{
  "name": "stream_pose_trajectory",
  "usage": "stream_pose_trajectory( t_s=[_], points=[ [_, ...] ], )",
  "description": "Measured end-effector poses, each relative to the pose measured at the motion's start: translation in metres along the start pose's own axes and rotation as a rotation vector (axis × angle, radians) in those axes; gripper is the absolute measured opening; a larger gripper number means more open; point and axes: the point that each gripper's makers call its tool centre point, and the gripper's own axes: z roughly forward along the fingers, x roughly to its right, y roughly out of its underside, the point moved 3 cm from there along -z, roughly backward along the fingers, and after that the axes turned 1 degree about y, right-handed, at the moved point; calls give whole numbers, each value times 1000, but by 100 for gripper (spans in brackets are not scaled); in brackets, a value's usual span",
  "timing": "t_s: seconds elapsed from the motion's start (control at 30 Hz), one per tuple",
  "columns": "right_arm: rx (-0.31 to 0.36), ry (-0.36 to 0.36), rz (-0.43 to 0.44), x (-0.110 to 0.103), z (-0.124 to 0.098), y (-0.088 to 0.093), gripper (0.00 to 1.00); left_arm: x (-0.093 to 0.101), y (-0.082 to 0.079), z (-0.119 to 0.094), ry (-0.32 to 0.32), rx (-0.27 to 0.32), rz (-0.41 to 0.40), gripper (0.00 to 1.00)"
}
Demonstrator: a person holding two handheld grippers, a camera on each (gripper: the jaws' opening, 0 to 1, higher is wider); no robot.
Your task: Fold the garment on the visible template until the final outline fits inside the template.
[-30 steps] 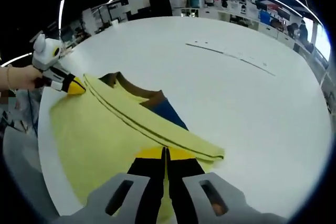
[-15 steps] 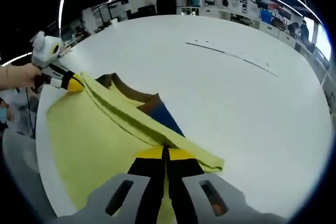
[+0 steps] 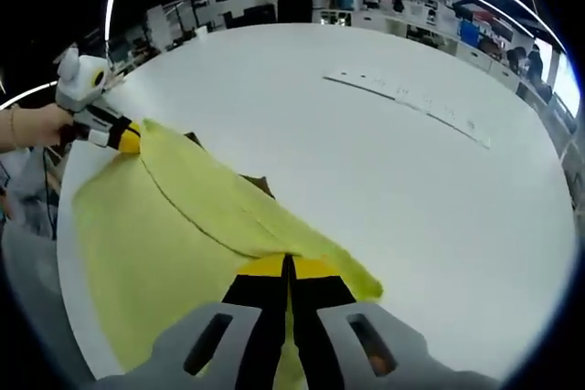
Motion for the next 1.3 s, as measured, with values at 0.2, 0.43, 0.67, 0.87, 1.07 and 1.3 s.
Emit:
stream_pose_trajectory(
  t_s=[0.2,0.43,0.67,0.87,1.07,1.3],
  points=[
    [4,11,-1,7,3,-7,1,-2,-4,0,2,14,-9,0],
    [-1,23,-9,15,5,-10,1,-6,-10,4,7,14,-9,0],
    [18,71,-22,28,-2,-13,1,-8,-19,5,-3,21,1,0],
    [44,112,1,40,-21,-6,1,-8,-22,6,1,26,6,0],
    [31,54,5,27,-18,7,1,-8,-22,5,8,33,2,0],
    [7,65,9,26,-11,11,1,-9,-22,5,14,33,-1,0]
  ],
)
